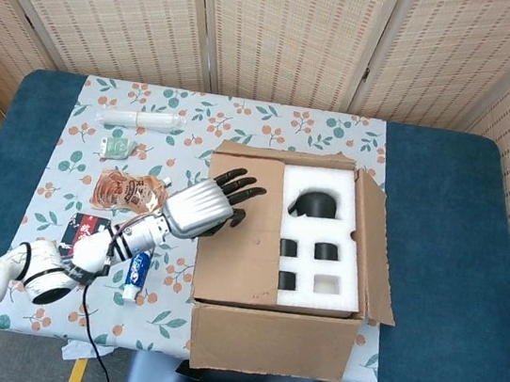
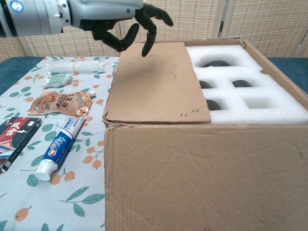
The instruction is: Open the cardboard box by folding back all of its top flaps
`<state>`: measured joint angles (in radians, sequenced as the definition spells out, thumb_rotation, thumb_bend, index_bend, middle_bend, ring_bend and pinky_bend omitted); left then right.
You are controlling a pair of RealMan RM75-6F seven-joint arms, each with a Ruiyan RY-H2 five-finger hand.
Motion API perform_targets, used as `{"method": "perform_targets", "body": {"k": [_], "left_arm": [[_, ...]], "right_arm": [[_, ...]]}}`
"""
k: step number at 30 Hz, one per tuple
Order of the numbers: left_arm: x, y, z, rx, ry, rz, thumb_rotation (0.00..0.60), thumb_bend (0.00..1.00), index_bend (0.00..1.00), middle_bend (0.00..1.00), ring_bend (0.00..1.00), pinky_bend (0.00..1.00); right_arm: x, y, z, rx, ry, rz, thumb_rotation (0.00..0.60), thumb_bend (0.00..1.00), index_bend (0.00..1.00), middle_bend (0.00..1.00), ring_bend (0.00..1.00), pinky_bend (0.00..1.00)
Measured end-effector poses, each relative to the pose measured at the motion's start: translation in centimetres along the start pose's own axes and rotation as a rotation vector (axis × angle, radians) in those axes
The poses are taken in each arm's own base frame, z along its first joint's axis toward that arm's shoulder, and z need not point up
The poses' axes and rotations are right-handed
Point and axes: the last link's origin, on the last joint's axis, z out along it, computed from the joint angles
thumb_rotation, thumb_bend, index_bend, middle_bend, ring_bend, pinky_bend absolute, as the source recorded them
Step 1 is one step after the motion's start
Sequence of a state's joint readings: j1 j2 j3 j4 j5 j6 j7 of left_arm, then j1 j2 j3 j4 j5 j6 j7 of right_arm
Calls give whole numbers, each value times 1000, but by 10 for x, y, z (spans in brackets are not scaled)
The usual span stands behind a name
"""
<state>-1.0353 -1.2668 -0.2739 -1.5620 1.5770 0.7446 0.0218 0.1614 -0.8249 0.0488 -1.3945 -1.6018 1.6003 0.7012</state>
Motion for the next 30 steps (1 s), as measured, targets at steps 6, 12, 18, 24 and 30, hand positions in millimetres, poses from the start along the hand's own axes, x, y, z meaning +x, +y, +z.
{"method": "perform_targets", "body": {"k": [6,12,18,24,30], "left_arm": [[13,18,36,-42,5,-35,600,1000,582,126,0,0],[9,30,67,-62,-23,-40,600,1000,583,158,0,0],[2,26,92,-34,-13,-32,600,1000,599,161,0,0],[-7,12,110,16,-17,-23,600,1000,613,161,0,0],[-24,10,117,23,-49,-18,600,1000,619,161,0,0]], "right_arm": [[-10,14,1,-31,-6,108,340,584,33,0,0,0],[-15,34,-1,-55,1,124,339,583,35,0,0,0],[-22,48,-2,-93,-57,154,340,584,37,0,0,0],[-22,63,-2,-114,-102,187,341,583,37,0,0,0],[-25,72,-2,-122,-120,204,340,583,38,0,0,0]]}}
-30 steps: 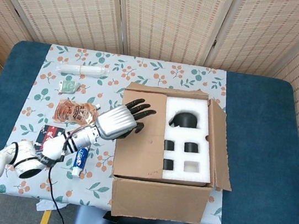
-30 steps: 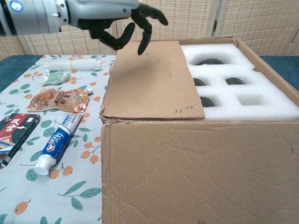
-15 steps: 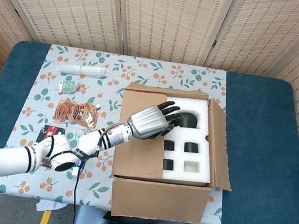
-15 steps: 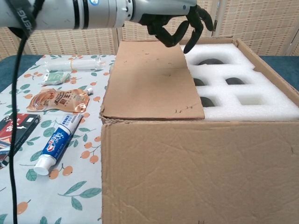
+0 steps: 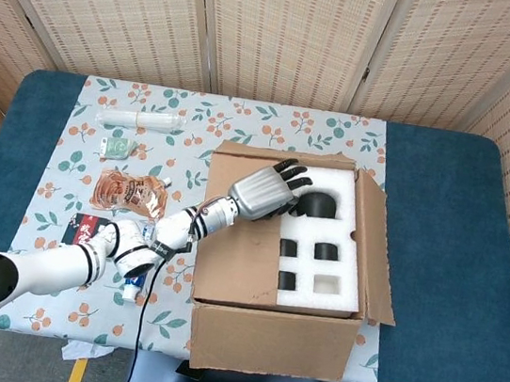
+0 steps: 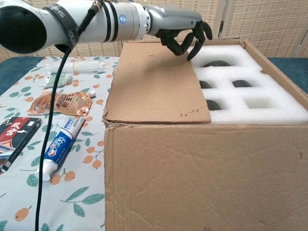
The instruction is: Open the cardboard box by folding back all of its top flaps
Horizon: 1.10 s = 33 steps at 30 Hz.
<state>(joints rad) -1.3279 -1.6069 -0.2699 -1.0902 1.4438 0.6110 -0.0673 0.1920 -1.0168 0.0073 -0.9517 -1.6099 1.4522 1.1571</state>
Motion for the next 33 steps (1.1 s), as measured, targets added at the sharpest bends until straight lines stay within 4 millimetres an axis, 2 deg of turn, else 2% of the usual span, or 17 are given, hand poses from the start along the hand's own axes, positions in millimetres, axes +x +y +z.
{"method": "perform_targets", "body": {"k": [13,33], "left_arm": [[-1,18,2,-51,3,4,600,1000,618,161,0,0],[-10,12,-2,-17,-32,33,600,1000,639,161,0,0]], "right_arm": [[-4,1,-2,2,-16,2,341,584,38,0,0,0],[-5,3,-2,-1,-19,11,341,584,38,0,0,0]]}}
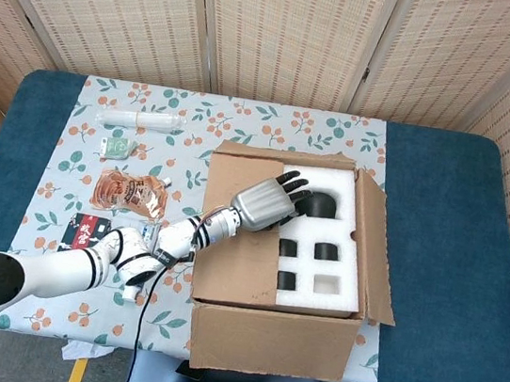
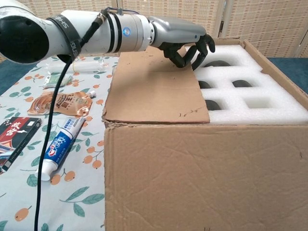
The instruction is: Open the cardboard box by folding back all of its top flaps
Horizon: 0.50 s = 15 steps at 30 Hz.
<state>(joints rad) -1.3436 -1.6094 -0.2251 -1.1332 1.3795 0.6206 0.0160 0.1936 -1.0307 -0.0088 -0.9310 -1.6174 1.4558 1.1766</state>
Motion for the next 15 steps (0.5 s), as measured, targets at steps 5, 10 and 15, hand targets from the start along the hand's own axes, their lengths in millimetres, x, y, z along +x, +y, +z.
{"method": "perform_targets", "body": {"k": [5,10,15], "left_arm": [[2,-1,-1,1,9,13,600,1000,649,161,0,0],[7,-1,-4,0,25,20,600,1000,676,161,0,0],[9,-3,-10,6,32,30,600,1000,687,161,0,0]], "right_arm": [[0,-1,-1,-2,-3,2,341,583,38,0,0,0],[2,-2,-3,-2,3,5,340,584,38,0,0,0],[-1,-3,-2,-3,-8,6,341,584,38,0,0,0]]}}
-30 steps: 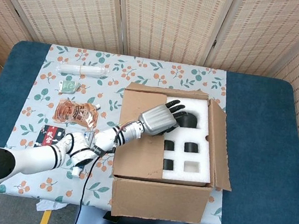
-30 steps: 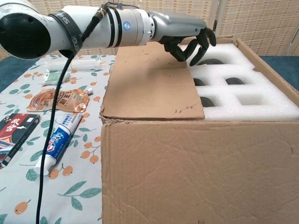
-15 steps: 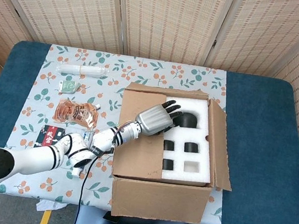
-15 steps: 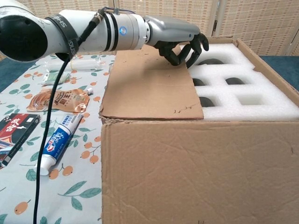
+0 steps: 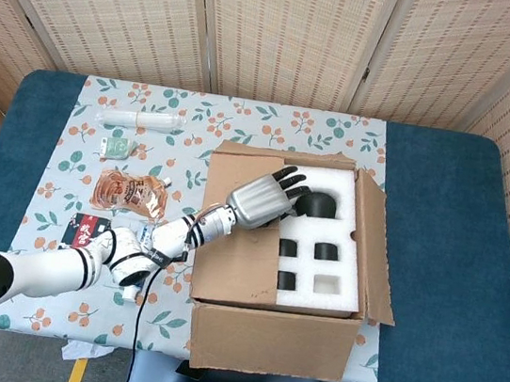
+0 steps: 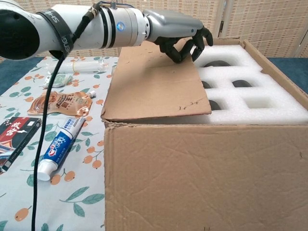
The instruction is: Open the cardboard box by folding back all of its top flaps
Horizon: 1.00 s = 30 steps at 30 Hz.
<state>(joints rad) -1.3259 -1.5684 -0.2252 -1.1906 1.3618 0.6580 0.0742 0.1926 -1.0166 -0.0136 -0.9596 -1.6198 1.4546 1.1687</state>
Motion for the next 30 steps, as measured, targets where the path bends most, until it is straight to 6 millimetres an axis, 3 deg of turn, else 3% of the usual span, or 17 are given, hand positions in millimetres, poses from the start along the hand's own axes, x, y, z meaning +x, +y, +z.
{"method": "perform_targets", "body": {"k": [13,30], "left_arm": [[11,-3,-10,10,9,65,600,1000,691,164,0,0],[47,-21,-34,83,65,178,600,1000,634,167,0,0]], "right_arm": [[-2,-4,0,5,-6,8,340,584,38,0,0,0],[-8,-7,4,4,-28,22,339,584,38,0,0,0]]}}
